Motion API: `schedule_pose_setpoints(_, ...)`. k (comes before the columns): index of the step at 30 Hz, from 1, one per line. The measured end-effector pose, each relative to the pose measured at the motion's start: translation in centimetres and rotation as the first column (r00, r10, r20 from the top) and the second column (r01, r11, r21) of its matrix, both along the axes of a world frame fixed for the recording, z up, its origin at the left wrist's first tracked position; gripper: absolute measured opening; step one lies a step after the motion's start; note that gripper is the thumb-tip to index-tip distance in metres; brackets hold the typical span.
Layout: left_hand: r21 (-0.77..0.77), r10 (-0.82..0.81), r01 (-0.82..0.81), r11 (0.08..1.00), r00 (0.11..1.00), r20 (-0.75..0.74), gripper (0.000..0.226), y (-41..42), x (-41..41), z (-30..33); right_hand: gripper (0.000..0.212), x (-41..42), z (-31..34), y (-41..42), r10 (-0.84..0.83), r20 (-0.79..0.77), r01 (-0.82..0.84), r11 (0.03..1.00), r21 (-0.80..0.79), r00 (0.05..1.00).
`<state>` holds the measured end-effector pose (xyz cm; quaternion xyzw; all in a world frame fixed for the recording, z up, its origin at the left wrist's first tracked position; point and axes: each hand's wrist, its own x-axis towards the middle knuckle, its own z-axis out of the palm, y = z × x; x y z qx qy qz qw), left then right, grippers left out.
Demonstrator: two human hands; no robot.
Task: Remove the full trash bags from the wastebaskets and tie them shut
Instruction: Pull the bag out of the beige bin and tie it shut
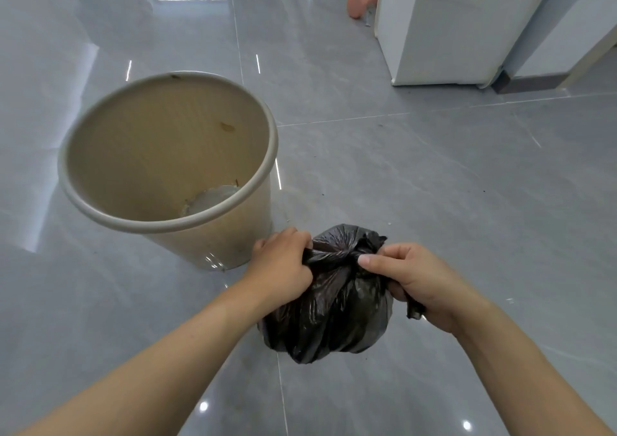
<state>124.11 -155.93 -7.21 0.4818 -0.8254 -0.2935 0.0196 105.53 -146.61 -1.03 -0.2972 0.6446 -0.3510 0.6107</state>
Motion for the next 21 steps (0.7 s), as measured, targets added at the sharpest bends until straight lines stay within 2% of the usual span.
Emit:
schedule_pose_setpoints(1,0.045,0.016,-0.016,0.999,1.000,-0.016,0.025,-0.1,0.1,0.0,0.028,0.2,-0.2,0.0,-0.088,-0.006,0.087,0.995,-0.039,0.996)
schedule_pose_setpoints(3,0.153,0.091,-0.080,0.985,0.993,-0.069,0.019,-0.2,0.1,0.0,0.022,0.6,-0.9,0.0,-0.217,-0.135,0.193,0.966,-0.169,0.967)
schedule_pose_setpoints(6,0.248,0.154,-0.122,0.961,0.982,-0.112,0.018,-0.3,0.1,0.0,0.018,1.1,-2.1,0.1,-0.250,-0.449,0.120,0.947,-0.299,0.858)
schedule_pose_setpoints(8,0.256,0.153,-0.122,0.959,0.982,-0.107,0.020,-0.5,0.1,0.2,0.023,1.3,-2.0,0.4,-0.252,-0.496,0.060,0.927,-0.370,0.831)
schedule_pose_setpoints(11,0.185,0.159,-0.147,0.972,0.986,-0.053,0.022,-0.6,-0.1,0.5,0.045,1.5,-1.7,0.7,-0.241,-0.484,-0.022,0.879,-0.476,0.842)
schedule_pose_setpoints(14,0.134,0.181,-0.174,0.976,0.983,-0.042,0.024,-0.7,-0.6,0.9,0.054,2.0,-2.0,0.5,-0.247,-0.378,0.012,0.850,-0.526,0.893)
schedule_pose_setpoints(16,0.135,0.170,-0.163,0.977,0.984,-0.047,0.024,-0.6,-1.0,1.0,0.053,2.0,-2.1,0.4,-0.218,-0.250,0.072,0.871,-0.486,0.943)
schedule_pose_setpoints(18,0.145,0.175,-0.166,0.975,0.983,-0.050,0.023,-0.6,-1.1,1.1,0.054,1.6,-2.2,0.3,-0.188,-0.139,0.122,0.917,-0.380,0.972)
schedule_pose_setpoints(21,0.182,0.200,-0.189,0.965,0.979,-0.042,0.022,-1.1,-1.1,1.2,0.052,0.9,-2.3,0.4,-0.173,-0.066,0.153,0.959,-0.240,0.983)
